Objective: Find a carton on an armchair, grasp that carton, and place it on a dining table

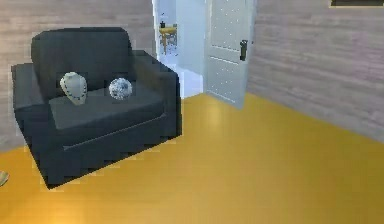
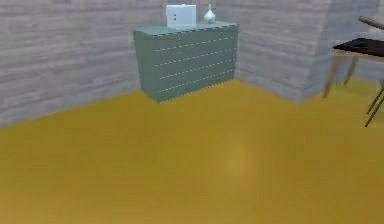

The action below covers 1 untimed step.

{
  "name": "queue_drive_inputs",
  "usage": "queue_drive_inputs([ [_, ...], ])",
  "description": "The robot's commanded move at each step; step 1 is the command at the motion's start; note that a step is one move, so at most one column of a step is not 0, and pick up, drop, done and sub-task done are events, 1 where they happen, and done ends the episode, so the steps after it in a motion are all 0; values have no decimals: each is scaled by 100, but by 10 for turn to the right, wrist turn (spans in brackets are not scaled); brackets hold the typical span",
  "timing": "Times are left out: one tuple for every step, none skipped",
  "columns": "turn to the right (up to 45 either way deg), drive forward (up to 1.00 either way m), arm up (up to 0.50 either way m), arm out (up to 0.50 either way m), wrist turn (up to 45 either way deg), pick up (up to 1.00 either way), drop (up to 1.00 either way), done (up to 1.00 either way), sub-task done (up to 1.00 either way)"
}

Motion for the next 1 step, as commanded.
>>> queue_drive_inputs([
  [0, 35, 0, 0, 0, 0, 0, 0, 0],
])
